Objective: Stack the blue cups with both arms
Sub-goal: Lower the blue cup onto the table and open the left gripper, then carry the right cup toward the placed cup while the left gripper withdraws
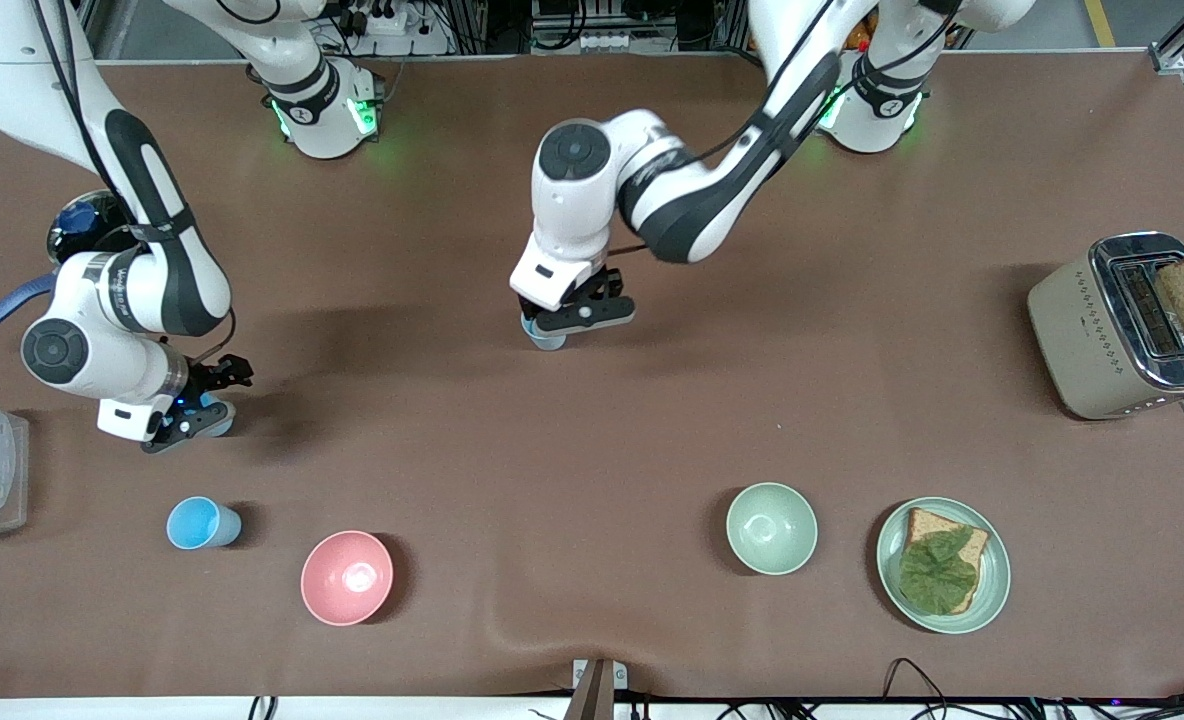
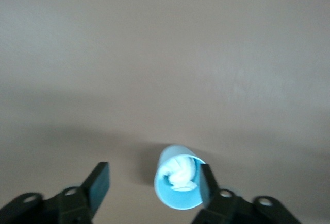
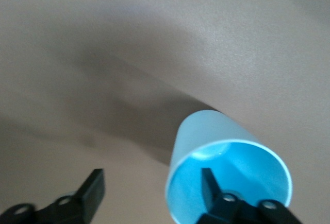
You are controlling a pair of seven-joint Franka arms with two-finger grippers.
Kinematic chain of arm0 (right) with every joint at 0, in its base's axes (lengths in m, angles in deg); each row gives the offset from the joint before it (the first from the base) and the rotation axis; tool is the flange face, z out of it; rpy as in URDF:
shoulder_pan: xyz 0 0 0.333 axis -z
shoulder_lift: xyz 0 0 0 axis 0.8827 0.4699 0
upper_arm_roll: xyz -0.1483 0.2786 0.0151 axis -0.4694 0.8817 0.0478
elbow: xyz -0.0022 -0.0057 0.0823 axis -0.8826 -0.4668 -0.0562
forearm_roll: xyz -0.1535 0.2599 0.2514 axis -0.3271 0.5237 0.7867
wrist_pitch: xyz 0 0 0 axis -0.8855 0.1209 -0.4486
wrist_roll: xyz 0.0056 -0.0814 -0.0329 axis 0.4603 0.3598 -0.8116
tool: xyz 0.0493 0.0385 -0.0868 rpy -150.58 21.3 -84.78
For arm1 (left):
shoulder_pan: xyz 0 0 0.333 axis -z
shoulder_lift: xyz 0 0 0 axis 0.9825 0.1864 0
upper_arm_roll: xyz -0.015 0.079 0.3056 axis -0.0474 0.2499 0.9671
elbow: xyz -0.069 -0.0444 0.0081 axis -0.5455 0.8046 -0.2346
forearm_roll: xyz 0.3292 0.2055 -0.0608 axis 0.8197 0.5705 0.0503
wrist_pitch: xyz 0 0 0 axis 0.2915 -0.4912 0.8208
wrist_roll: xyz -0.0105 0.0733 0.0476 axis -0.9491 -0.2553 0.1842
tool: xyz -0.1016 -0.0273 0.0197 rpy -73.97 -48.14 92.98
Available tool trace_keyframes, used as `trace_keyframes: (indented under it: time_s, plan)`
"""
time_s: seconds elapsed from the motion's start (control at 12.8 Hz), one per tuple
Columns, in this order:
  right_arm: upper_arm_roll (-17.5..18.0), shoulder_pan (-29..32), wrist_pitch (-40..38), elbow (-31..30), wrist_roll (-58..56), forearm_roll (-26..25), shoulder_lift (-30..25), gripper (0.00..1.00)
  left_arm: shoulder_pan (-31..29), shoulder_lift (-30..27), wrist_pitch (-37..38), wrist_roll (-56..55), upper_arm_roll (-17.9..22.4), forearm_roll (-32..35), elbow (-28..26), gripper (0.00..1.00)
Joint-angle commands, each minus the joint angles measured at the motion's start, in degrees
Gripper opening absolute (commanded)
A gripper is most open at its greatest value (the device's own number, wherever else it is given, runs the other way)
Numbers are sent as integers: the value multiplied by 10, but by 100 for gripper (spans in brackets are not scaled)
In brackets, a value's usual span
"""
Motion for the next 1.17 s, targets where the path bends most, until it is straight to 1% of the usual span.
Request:
trace_keyframes:
  time_s: [0.0, 0.23, 0.39, 0.55, 0.63, 0.78, 0.94, 1.02, 1.1]
  plan:
    - [9, 21, 15, -25, -47, -8, -20, 1, -56, -96, 78, 100, 2, 8, -20, 100]
    - [9, 14, 12, -29, -50, -9, -31, 0, -155, -168, 151, 225, 0, 3, -21, 100]
    - [9, -1, 1, -29, -49, -9, -46, 0, -219, -199, 193, 306, -2, 2, -22, 100]
    - [9, -29, -38, -25, -33, -8, -69, 0, -275, -220, 219, 376, -2, 2, -22, 100]
    - [10, -51, -63, -23, 7, -7, -82, 0, -302, -229, 226, 405, -2, 2, -24, 100]
    - [11, -126, -130, -5, 123, -6, -107, 0, -343, -241, 234, 441, -3, -1, -26, 100]
    - [11, -213, -218, 54, 274, 12, -106, 0, -382, -252, 239, 466, -3, -28, -27, 100]
    - [11, -246, -246, 80, 337, 44, -103, 0, -396, -257, 240, 496, 4, -45, -33, 100]
    - [10, -276, -257, 92, 372, 95, -103, 0, -401, -265, 240, 527, 18, -47, -37, 100]
